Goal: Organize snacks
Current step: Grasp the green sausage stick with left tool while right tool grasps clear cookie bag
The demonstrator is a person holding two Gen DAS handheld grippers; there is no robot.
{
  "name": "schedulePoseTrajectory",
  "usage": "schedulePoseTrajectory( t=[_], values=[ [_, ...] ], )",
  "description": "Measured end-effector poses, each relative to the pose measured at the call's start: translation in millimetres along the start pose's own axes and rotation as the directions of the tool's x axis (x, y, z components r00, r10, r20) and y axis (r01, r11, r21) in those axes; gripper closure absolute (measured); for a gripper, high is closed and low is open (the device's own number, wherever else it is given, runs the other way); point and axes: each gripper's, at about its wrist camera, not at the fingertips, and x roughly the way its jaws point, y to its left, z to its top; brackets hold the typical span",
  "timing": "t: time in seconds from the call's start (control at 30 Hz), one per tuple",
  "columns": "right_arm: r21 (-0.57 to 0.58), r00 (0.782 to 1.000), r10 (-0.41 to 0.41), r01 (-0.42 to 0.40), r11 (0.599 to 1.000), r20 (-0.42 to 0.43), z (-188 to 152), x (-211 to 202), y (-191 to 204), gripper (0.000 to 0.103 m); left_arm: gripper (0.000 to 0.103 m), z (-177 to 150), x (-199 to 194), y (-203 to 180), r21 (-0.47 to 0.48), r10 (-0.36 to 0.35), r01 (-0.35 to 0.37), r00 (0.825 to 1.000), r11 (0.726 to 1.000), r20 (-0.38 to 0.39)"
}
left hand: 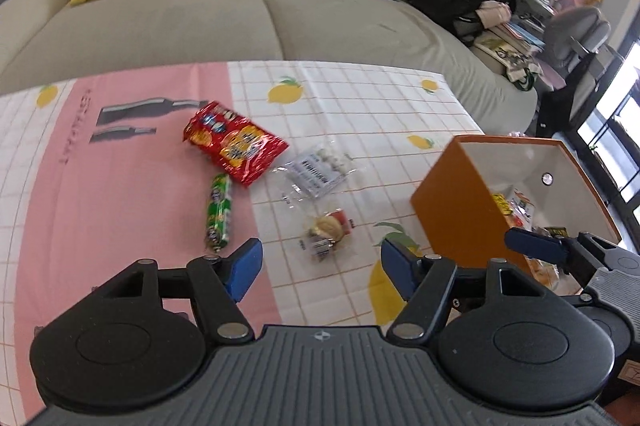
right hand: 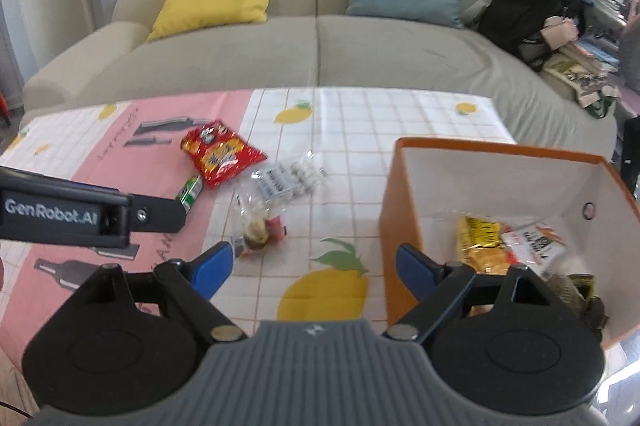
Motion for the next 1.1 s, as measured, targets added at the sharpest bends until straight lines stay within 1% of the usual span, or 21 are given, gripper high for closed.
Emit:
schedulePoseTrajectory(
  t=[0.13,0.23,0.33,0.37,0.5,0.57,0.7,0.83,0.93,1.03,1.07,1.1],
  values=[
    [-0.038,0.999,-0.006,0.005,0.999,-0.033,3.7,23.5,7.5,0.017,0.023,0.2,11.6,18.6,-0.047,-0.003,0.002,1.000,0.999,-0.019],
    [-0.041,0.998,-0.006,0.003,0.999,-0.063,6.8,41.3,9.0,0.017,0.023,2.5,23.2,30.3,-0.091,-0.025,0.021,0.999,0.996,-0.040],
    [-0.043,0.996,-0.004,0.000,0.999,-0.088,10.5,59.5,11.6,0.023,0.024,5.5,35.3,36.5,-0.105,-0.043,0.037,0.998,0.994,-0.053],
    [-0.049,0.996,-0.001,-0.003,0.999,-0.094,11.6,65.4,12.6,0.023,0.024,5.9,39.4,38.4,-0.103,-0.034,0.027,0.998,0.994,-0.060],
    [-0.086,0.993,0.009,-0.019,0.996,-0.118,16.4,87.1,19.1,0.024,0.028,10.5,58.8,52.1,-0.095,0.038,-0.047,0.995,0.994,-0.097],
    [-0.088,0.992,0.019,-0.031,0.996,-0.126,18.5,96.4,21.7,0.024,0.028,13.6,67.8,60.5,-0.093,0.057,-0.066,0.993,0.993,-0.103],
    [-0.081,0.989,0.053,-0.065,0.995,-0.137,21.4,112.1,27.1,0.024,0.028,19.9,87.6,71.4,-0.074,0.074,-0.083,0.990,0.994,-0.123],
    [-0.072,0.985,0.070,-0.083,0.994,-0.160,22.1,129.1,31.0,0.023,0.029,23.4,104.4,71.7,-0.046,0.088,-0.095,0.987,0.994,-0.135],
    [-0.067,0.981,0.082,-0.095,0.993,-0.175,21.8,139.8,32.5,0.023,0.033,24.6,116.1,71.1,-0.026,0.098,-0.103,0.984,0.994,-0.146],
    [-0.075,0.981,0.073,-0.088,0.993,-0.182,20.9,147.8,34.7,0.024,0.037,24.5,123.3,70.7,-0.013,0.110,-0.113,0.982,0.994,-0.152],
    [-0.077,0.980,0.074,-0.090,0.993,-0.183,20.7,149.7,35.1,0.024,0.040,24.1,125.8,71.1,-0.009,0.117,-0.120,0.981,0.993,-0.158],
    [-0.077,0.980,0.078,-0.093,0.993,-0.183,20.5,151.0,35.3,0.027,0.042,24.1,128.2,71.9,-0.008,0.122,-0.125,0.979,0.992,-0.163]
  ],
)
